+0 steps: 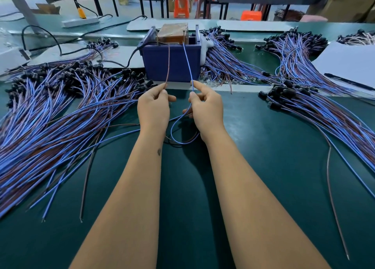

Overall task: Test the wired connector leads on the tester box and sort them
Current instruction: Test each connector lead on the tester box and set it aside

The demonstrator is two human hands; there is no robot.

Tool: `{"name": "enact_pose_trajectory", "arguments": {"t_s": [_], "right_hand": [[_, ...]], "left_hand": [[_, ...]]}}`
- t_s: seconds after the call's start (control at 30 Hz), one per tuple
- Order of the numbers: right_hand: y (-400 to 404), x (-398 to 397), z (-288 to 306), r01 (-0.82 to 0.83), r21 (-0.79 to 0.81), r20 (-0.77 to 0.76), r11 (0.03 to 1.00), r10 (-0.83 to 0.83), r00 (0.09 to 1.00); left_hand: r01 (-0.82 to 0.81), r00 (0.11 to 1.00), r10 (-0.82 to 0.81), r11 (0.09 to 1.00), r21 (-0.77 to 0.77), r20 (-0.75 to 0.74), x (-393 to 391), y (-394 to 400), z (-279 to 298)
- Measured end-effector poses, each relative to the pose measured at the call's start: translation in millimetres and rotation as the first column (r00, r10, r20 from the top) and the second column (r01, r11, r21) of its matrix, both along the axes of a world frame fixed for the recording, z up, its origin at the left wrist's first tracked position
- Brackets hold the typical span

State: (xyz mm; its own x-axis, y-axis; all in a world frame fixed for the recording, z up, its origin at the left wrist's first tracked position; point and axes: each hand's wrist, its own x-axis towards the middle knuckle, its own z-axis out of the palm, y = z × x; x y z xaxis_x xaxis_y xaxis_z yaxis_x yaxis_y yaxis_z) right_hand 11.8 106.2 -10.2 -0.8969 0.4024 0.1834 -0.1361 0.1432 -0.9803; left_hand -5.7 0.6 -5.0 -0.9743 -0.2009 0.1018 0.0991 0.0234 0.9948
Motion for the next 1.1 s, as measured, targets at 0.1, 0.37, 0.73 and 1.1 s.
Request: {"name": "enact_pose_trajectory", "arguments": {"t_s": [0.1, 0.37, 0.73, 1.1], "right_hand": [[1, 1, 0, -0.016, -0.039, 0.013, 0.999, 0.017, 1.000], [8, 2, 2, -0.060, -0.200, 0.014, 0.978, 0.065, 0.998], [6, 1, -1, -0.042, -0.145, 0.036, 0.989, 0.048, 0.998], [7, 2, 1, -0.018, -0.159, 0.027, 0.987, 0.023, 0.999]], "left_hand": [[-0.035, 0.998, 0.032, 0.998, 0.057, 0.061, -4, -2, 2], [-0.076, 0.992, 0.064, 0.991, 0.108, 0.110, -4, -5, 3], [-0.097, 0.989, 0.068, 0.968, 0.230, 0.131, -3, -6, 6], [-0.105, 0.985, 0.065, 0.961, 0.254, 0.162, -7, -12, 4]]}}
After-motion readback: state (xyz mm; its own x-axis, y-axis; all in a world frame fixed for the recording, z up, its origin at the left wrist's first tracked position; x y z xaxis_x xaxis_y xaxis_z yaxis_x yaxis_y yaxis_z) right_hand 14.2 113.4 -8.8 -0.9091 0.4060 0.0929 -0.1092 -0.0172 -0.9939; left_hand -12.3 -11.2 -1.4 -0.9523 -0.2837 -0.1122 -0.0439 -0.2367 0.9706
